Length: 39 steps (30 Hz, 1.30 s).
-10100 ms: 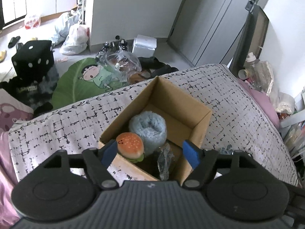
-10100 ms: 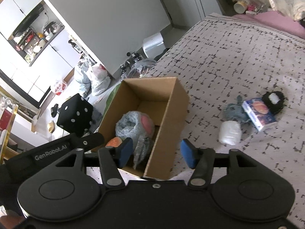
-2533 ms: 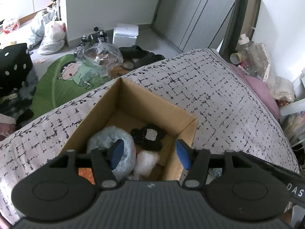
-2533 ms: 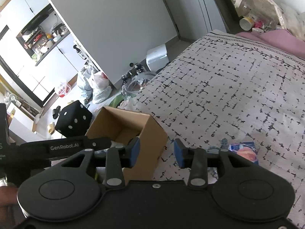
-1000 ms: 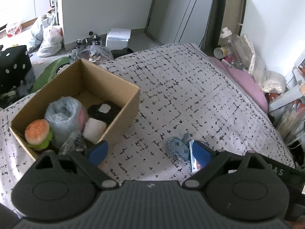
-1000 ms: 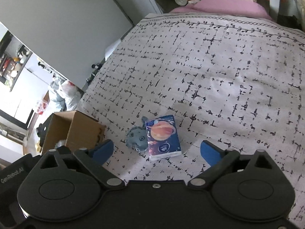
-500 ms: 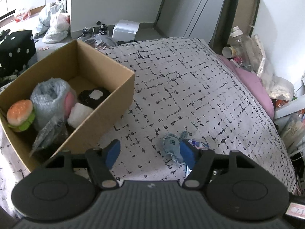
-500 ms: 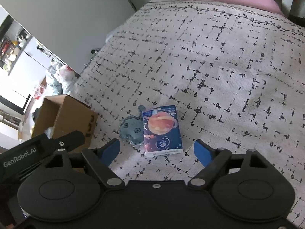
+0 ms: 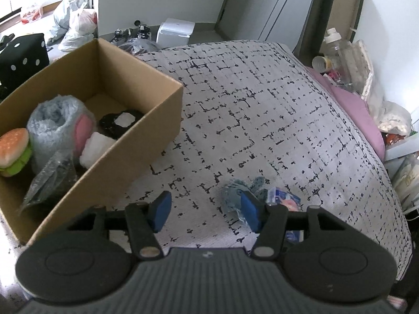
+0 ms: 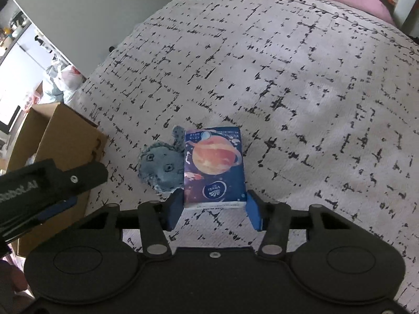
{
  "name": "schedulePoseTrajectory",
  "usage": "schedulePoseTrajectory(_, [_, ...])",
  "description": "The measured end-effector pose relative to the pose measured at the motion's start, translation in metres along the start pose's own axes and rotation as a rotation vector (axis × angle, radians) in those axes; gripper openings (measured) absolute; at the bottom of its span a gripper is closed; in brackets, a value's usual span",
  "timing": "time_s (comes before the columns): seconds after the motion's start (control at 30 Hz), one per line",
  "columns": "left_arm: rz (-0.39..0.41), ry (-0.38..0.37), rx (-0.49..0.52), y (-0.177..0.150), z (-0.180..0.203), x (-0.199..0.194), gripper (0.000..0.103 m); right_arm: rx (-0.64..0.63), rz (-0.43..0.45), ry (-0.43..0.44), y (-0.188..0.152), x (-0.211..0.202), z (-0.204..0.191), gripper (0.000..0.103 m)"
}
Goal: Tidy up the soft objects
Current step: 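Grasp the grey plush with the left tool while the right tool grasps the tissue pack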
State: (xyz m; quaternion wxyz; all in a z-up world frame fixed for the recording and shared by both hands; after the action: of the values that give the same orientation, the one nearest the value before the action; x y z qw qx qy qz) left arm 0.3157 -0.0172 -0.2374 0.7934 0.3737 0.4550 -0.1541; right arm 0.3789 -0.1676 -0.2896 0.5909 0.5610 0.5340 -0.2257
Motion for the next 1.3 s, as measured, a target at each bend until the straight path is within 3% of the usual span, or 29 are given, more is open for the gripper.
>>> schedulePoseTrajectory(0.27, [-0.045,-0.024,0.028,-0.005,0.01,0.017,0.058,0.133,0.018,0.016,0.004,-0.007,0.025,0.049])
schedulePoseTrajectory(0.67, [-0.098,-0.057,0.005,-0.009,0.026,0.044,0.058,0.219,0.05,0.038,0.009,-0.013,0.039,0.049])
schedulePoseTrajectory(1.03, [-0.165,-0.066,-0.042,-0.015,0.028,0.068,0.04,0.203,0.081,0.037,0.015,-0.021,0.039,0.049])
schedulePoseTrajectory(1.2, [-0.146,-0.088,-0.027,-0.011,0.034,0.064,0.018,0.193,0.102,0.047,0.018,-0.027,0.035,0.049])
schedulePoseTrajectory(1.3, [-0.11,-0.084,-0.005,-0.005,0.035,0.053,0.017,0.18,0.115,0.055,0.02,-0.031,0.031,0.049])
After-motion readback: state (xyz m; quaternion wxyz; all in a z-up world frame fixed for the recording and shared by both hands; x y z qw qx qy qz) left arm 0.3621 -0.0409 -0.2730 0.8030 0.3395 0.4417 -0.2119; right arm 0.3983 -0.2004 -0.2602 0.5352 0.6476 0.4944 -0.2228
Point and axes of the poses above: each gripper's, at about its wrist camera, not at the fingertips, and x roughly the way its jaws point, z to its right, y to its top, the point moved 7 cm from there along x, roughly the way its jaws point, and after that the axes turned 8 degrees about -x, right-handed, at the moved point
